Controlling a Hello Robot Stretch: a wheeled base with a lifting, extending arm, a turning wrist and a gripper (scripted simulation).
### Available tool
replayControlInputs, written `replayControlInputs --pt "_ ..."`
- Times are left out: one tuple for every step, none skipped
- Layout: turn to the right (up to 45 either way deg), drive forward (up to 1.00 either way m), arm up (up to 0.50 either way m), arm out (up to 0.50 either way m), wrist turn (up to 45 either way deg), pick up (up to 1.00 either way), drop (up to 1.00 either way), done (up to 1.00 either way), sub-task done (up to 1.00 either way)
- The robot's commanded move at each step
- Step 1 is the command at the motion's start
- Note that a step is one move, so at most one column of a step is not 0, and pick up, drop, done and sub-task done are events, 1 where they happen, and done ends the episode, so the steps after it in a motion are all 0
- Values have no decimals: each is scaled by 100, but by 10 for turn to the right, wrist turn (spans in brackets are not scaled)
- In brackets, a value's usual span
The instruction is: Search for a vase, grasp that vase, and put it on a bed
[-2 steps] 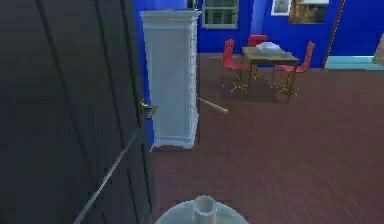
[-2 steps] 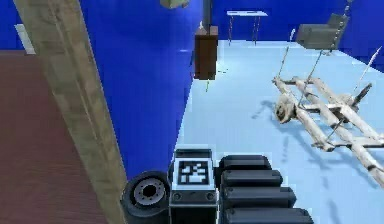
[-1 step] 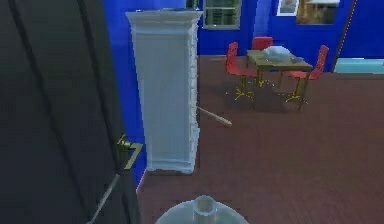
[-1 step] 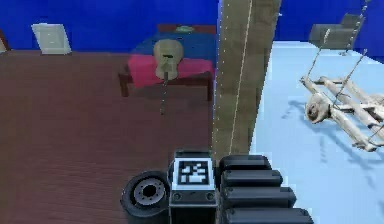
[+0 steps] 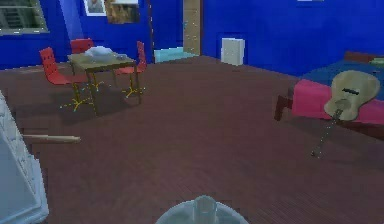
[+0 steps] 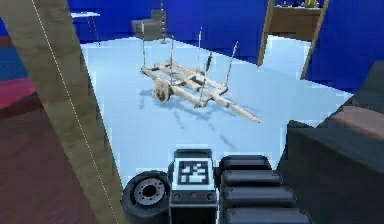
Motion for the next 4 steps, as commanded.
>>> replayControlInputs --pt "120 0 0 0 0 0 0 0 0" --pt "0 55 0 0 0 0 0 0 0" --pt "0 100 0 0 0 0 0 0 0" --pt "0 100 0 0 0 0 0 0 0"
